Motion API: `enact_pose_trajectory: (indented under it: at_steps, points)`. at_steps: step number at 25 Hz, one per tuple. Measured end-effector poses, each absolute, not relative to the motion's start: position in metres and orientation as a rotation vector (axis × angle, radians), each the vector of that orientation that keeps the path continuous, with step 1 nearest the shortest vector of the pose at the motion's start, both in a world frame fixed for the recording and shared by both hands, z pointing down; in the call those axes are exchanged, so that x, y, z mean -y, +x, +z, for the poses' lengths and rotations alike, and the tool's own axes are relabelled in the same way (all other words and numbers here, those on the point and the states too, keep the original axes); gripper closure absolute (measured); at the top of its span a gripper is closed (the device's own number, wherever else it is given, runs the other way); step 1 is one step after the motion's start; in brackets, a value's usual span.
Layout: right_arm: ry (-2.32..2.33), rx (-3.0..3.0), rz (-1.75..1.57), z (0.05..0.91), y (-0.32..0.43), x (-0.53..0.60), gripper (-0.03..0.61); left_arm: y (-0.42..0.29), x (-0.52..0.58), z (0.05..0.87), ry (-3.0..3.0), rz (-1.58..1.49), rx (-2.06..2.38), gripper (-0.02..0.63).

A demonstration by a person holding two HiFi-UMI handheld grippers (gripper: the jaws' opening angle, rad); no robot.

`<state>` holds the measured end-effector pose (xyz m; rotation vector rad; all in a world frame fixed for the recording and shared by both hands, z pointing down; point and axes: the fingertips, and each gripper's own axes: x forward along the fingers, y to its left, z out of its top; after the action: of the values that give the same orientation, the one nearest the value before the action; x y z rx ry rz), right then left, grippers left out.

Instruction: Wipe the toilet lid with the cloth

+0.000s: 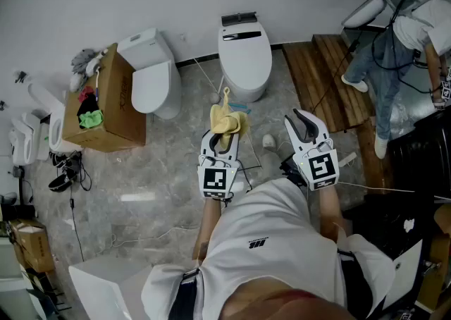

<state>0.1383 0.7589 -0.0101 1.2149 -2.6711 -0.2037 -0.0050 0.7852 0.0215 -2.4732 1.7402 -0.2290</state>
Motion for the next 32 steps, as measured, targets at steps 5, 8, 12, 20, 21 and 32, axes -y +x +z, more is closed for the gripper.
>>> enact_pose_trajectory:
  at_steps: [5, 8, 12, 20, 21, 32]
  points:
    - [1.222, 2.670, -0.191, -0.005, 0.135, -0.740, 0.466, -0.003, -0.762, 0.025, -2.490, -0.238, -1.730, 0.509]
    - [1.228, 2.676, -0.185, -0.001, 0.132, -0.725, 0.466, -0.005, -0.747, 0.028, -2.490, -0.240, -1.726, 0.509]
    - [1.235, 2.680, -0.178, 0.005, 0.128, -0.696, 0.466, -0.009, -0.720, 0.032, -2.487, -0.243, -1.736, 0.509]
    - [1.202, 2.696, -0.124, 0.026, 0.113, -0.596, 0.466, -0.024, -0.626, 0.048, -2.474, -0.261, -1.779, 0.509]
    - [1.193, 2.700, -0.120, 0.027, 0.112, -0.580, 0.466, -0.025, -0.612, 0.050, -2.475, -0.264, -1.788, 0.509]
    - [1.147, 2.729, -0.060, 0.037, 0.121, -0.443, 0.466, -0.018, -0.485, 0.056, -2.480, -0.297, -1.848, 0.509]
